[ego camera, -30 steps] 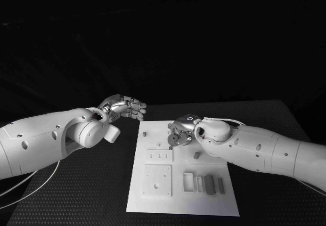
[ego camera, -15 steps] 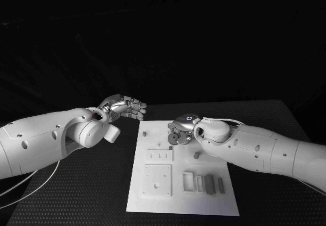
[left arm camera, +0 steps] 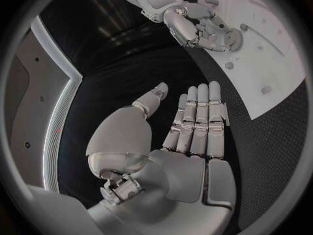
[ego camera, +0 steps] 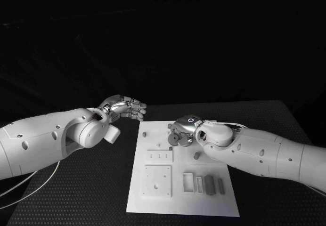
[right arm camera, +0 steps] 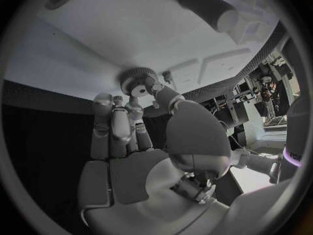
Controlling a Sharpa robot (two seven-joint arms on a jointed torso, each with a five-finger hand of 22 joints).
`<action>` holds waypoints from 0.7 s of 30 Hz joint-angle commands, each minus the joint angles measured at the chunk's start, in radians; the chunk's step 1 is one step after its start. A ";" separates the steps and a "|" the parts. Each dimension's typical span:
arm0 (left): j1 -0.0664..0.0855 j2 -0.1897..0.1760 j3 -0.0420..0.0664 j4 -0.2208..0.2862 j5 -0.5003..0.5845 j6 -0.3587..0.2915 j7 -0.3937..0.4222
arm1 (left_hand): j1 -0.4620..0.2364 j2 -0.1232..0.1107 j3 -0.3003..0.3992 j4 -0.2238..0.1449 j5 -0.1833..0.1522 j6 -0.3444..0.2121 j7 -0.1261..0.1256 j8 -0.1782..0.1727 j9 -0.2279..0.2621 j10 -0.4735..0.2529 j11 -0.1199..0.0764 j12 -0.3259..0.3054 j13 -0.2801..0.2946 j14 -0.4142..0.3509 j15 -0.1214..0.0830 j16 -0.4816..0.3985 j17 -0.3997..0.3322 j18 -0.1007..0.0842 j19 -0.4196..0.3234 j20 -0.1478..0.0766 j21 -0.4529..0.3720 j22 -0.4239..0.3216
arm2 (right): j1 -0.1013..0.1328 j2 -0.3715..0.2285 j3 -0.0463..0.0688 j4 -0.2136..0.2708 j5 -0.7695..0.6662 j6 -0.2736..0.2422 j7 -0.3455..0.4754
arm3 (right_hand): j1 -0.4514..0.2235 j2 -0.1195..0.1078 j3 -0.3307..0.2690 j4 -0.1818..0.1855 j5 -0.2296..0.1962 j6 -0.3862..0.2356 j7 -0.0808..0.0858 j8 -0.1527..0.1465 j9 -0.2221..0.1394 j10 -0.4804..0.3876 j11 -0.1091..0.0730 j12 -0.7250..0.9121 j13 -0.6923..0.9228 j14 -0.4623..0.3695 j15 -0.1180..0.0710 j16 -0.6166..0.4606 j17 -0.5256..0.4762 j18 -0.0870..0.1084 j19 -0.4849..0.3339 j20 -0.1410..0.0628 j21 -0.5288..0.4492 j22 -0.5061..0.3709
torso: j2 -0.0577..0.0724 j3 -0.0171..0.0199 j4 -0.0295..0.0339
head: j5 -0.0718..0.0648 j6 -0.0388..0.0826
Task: Assemble the parts on the task board
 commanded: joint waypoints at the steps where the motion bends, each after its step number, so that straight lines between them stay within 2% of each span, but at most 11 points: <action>1: 0.001 -0.001 0.001 0.003 -0.002 0.007 0.006 | 0.002 -0.004 -0.001 0.005 0.004 -0.003 0.002 -0.005 0.002 0.003 0.006 -0.006 0.002 0.003 0.004 -0.005 0.001 0.011 -0.005 0.000 -0.004 0.002 | 0.001 -0.010 0.005 0.024 -0.038 -0.037 -0.033 | -0.007 -0.003 0.003 0.006 0.002 0.052 0.037 0.032 0.021 0.005 -0.002 0.005 -0.002 0.007 -0.001 0.005 0.001 0.045 0.007 -0.003 0.005 0.017 | 0.000 -0.0002 -0.0007 | 0.001 0.000; 5: 0.001 -0.002 0.001 0.004 -0.002 0.007 0.006 | 0.002 -0.004 -0.001 0.005 0.004 -0.003 0.002 -0.005 0.002 0.003 0.006 -0.006 0.002 0.003 0.004 -0.005 0.001 0.011 -0.005 0.000 -0.005 0.002 | 0.002 -0.018 0.009 0.043 -0.053 -0.058 -0.048 | -0.010 -0.009 0.003 0.010 0.002 0.054 0.036 0.033 0.021 0.008 -0.004 0.004 -0.004 0.009 -0.002 0.005 0.002 0.045 0.009 -0.004 0.005 0.016 | 0.000 0.0008 -0.0016 | 0.000 0.001; 13: 0.001 -0.002 0.001 0.005 -0.002 0.007 0.006 | 0.002 -0.004 -0.001 0.005 0.004 -0.003 0.002 -0.005 0.002 0.003 0.006 -0.007 0.002 0.004 0.004 -0.006 0.002 0.011 -0.005 0.000 -0.005 0.002 | 0.002 -0.011 0.009 0.044 -0.085 -0.095 -0.067 | -0.014 -0.023 0.007 0.021 0.002 0.058 0.034 0.034 0.023 0.014 -0.006 0.002 -0.009 0.014 -0.005 0.003 0.002 0.045 0.014 -0.007 0.004 0.015 | 0.000 0.0005 0.0001 | -0.001 0.003; 17: 0.001 -0.001 0.001 0.004 -0.002 0.006 0.006 | 0.003 -0.004 -0.001 0.005 0.004 -0.003 0.002 -0.005 0.002 0.003 0.006 -0.007 0.002 0.004 0.004 -0.006 0.002 0.011 -0.005 0.000 -0.005 0.002 | 0.002 0.004 0.009 0.034 -0.093 -0.106 -0.074 | -0.016 -0.029 0.010 0.028 0.002 0.059 0.033 0.033 0.023 0.017 -0.006 0.001 -0.011 0.017 -0.005 0.002 0.004 0.045 0.017 -0.009 0.003 0.015 | 0.000 0.0009 0.0002 | -0.001 0.003; 21: 0.001 0.000 0.001 0.004 -0.002 0.007 0.006 | 0.003 -0.005 -0.001 0.005 0.004 -0.003 0.002 -0.005 0.002 0.003 0.006 -0.007 0.003 0.004 0.004 -0.007 0.002 0.011 -0.005 0.000 -0.005 0.002 | 0.002 0.025 0.009 0.013 -0.096 -0.112 -0.078 | -0.016 -0.032 0.011 0.031 0.002 0.058 0.033 0.033 0.023 0.018 -0.007 0.000 -0.013 0.018 -0.006 0.001 0.003 0.045 0.018 -0.009 0.002 0.014 | 0.000 -0.0001 0.0005 | -0.002 0.005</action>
